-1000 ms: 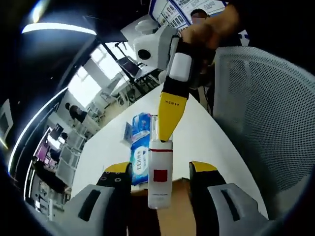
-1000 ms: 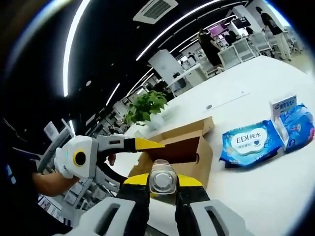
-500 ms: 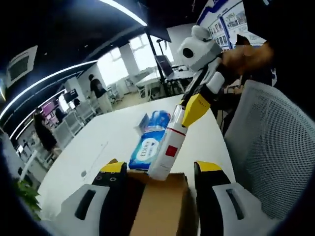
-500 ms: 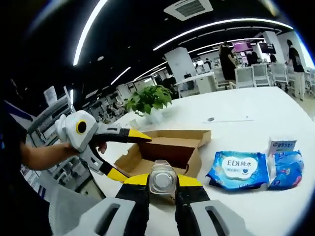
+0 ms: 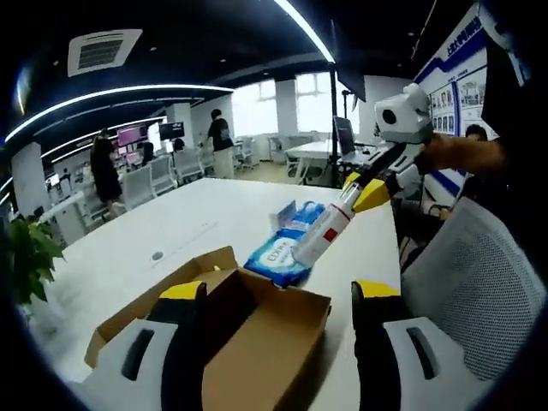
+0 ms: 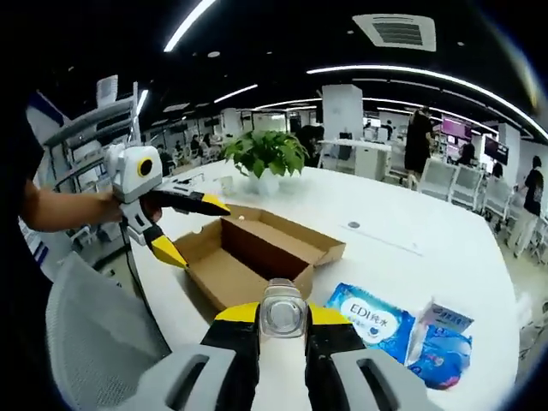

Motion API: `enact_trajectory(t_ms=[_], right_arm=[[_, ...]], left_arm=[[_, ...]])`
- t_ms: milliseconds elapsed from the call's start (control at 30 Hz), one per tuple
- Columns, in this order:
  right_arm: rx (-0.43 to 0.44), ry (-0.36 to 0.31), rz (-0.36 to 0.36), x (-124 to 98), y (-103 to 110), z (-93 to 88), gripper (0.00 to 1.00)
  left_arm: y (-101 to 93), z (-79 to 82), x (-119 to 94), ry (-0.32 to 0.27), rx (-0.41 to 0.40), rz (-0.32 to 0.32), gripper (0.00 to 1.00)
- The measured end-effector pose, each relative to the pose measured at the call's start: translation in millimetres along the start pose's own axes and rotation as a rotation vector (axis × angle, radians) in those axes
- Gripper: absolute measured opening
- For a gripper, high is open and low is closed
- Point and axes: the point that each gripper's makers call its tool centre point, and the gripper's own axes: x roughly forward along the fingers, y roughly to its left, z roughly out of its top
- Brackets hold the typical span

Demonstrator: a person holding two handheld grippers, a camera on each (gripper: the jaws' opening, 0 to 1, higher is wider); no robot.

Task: Operate the shoe box by opening the lid, removing the specified soft item, and placing it in the target area until the item is outside and the box remains undamaged.

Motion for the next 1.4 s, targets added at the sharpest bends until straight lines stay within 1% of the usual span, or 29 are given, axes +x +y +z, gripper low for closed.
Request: enact_trajectory(t_ms=[133,167,267,400,533,600,667,800,867,1000,1133,1200,1267,1300,1400], right_arm=[[-0.083,0.030,-0.011,-4.5,-13.3,2.4,0.14],[-0.119,0.046,-0.017,-6.2,-18.4,3.2,0.14],[-0.182,0.067,-0.021,-9.5,-29.7,9.2,0.14],[-0.249,0.087,-0.026,-13.2,-43.5,19.8,0.15],[-0.293,0.101,-0.011,-14.5,-53.4,30.4,0.15],[-0.311,0.111,0.004,-14.3,-57.0,36.2,0.15],[-0.347,0.128,0.014,-13.4,-61.7,40.9,0.15],[-0.402,0.167,0.029,-10.1,-72.8,47.7,0.15],[-0.435,0.198,0.042,-8.5,-78.1,48.5,0.15],[-0.487,0.236,0.050,-5.2,-88.9,51.7,0.15],[-0.517,0.263,0.064,-2.0,-98.3,54.8,0.15],[-0.545,0.282,0.070,0.1,-104.7,55.7,0.15],[-0.554,0.294,0.077,2.0,-108.7,56.3,0.15],[-0.587,0.308,0.076,2.8,-113.1,57.3,0.15],[-0.616,0.317,0.081,6.9,-118.9,60.2,0.15]], left_arm=[[4.9,0.1,-8.3,-0.012,-0.030,0.033,0.79],[5.7,-0.9,-10.5,-0.008,-0.027,0.042,0.79],[6.6,-3.1,-15.7,0.000,-0.030,0.056,0.82],[8.0,-6.7,-23.5,0.011,-0.041,0.082,0.88],[9.8,-11.1,-30.6,0.023,-0.047,0.103,0.92],[11.7,-11.5,-34.6,0.020,-0.054,0.120,0.95],[12.6,-11.3,-37.7,0.013,-0.058,0.132,0.99],[12.6,-14.0,-44.5,0.017,-0.058,0.155,1.00],[12.4,-17.2,-48.7,0.024,-0.054,0.168,1.00],[11.6,-22.5,-58.4,0.026,-0.063,0.197,1.00],[10.4,-29.0,-68.4,0.033,-0.064,0.232,1.00],[8.4,-32.1,-72.9,0.034,-0.065,0.243,1.00],[6.4,-35.9,-76.9,0.041,-0.063,0.252,1.00],[5.8,-37.4,-78.5,0.043,-0.061,0.256,1.00],[3.9,-42.8,-84.4,0.049,-0.063,0.270,1.00]])
